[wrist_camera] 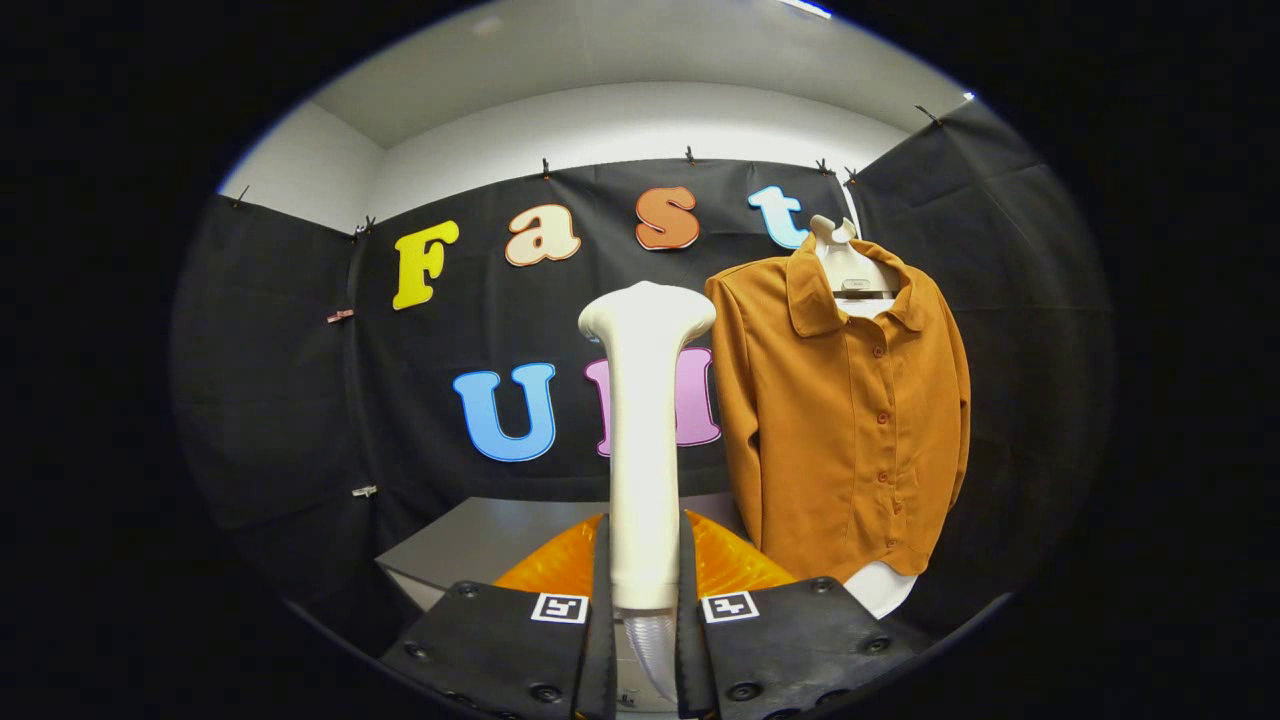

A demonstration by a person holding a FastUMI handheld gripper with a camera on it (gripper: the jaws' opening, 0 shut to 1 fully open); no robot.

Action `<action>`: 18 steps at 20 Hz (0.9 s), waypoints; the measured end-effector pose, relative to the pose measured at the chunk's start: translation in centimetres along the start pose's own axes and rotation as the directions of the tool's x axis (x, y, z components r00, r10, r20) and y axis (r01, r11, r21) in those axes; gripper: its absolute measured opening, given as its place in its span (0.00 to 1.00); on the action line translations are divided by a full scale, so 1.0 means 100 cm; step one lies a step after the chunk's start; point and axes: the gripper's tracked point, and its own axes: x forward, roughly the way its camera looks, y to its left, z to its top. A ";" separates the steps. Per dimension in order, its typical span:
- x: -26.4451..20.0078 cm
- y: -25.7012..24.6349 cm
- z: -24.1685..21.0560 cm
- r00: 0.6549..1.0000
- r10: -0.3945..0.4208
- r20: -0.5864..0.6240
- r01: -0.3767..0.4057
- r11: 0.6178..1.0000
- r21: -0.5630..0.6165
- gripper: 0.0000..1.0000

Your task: Iron the clothes twice with a garment steamer, once on the left side and once on the right side.

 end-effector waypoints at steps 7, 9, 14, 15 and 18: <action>-0.001 -0.001 0.000 1.000 -0.008 0.011 0.008 1.000 0.024 0.27; -0.002 -0.002 -0.002 1.000 -0.010 0.010 0.009 0.999 0.041 0.27; -0.002 -0.007 -0.003 1.000 -0.023 0.011 0.022 0.997 0.076 0.27; -0.001 -0.007 -0.003 1.000 -0.024 0.010 0.023 0.996 0.083 0.27; -0.002 -0.009 -0.004 1.000 -0.025 0.007 0.024 0.996 0.091 0.27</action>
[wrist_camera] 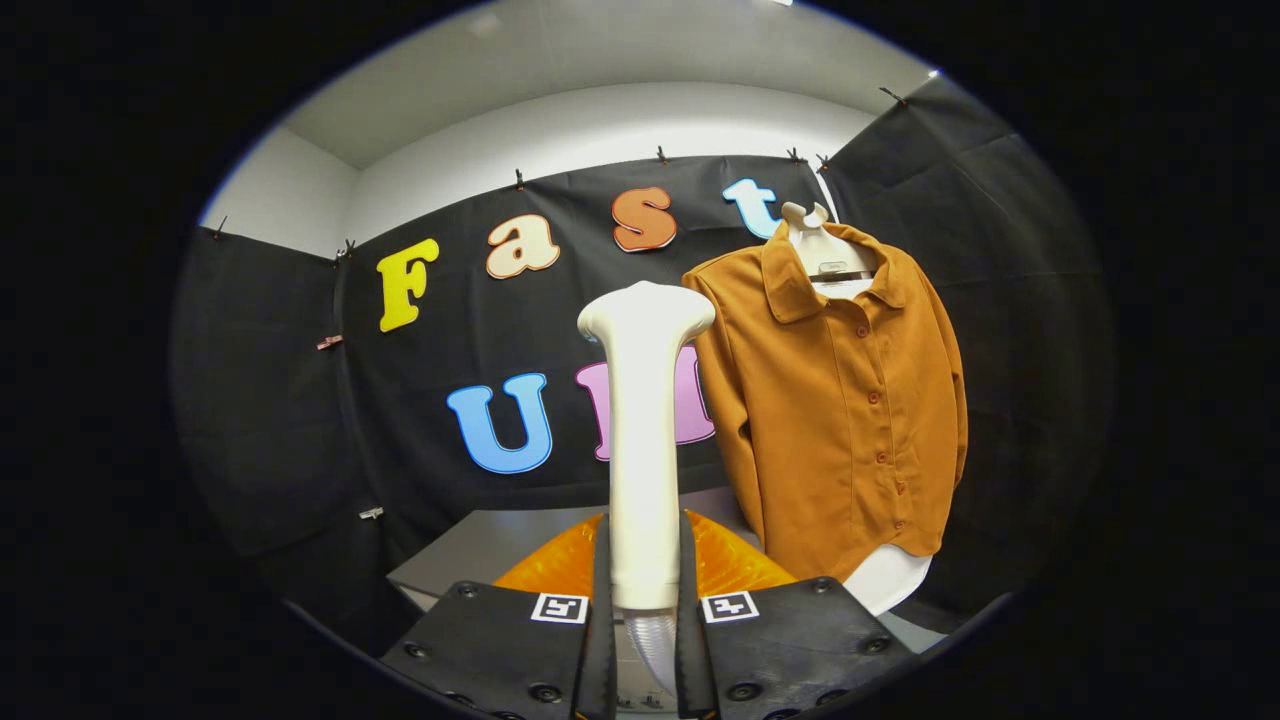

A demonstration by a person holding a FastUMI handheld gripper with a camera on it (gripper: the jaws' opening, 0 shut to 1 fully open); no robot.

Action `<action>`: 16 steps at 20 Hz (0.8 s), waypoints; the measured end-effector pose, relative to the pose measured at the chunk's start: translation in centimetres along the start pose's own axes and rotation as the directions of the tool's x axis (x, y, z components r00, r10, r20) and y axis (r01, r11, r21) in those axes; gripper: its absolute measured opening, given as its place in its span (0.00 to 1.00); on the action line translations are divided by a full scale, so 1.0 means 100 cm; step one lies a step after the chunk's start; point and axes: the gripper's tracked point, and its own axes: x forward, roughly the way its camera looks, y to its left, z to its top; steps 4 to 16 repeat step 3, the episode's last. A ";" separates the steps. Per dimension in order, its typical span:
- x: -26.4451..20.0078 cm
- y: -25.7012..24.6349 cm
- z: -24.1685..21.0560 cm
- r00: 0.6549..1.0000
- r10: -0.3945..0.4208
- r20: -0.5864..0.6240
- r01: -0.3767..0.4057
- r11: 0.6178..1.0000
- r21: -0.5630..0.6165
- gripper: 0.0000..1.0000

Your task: Iron the clothes twice with a garment steamer, once on the left side and once on the right side.

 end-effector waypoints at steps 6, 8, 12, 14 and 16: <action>-0.001 -0.001 0.001 1.000 -0.005 0.004 0.005 1.000 -0.003 0.27; -0.001 -0.001 0.001 1.000 -0.005 0.004 0.005 1.000 -0.003 0.27; -0.001 -0.001 0.001 1.000 -0.005 0.004 0.005 1.000 -0.003 0.27; -0.001 -0.001 0.001 1.000 -0.005 0.004 0.005 1.000 -0.003 0.27; -0.001 -0.001 0.001 1.000 -0.005 0.004 0.005 1.000 -0.003 0.27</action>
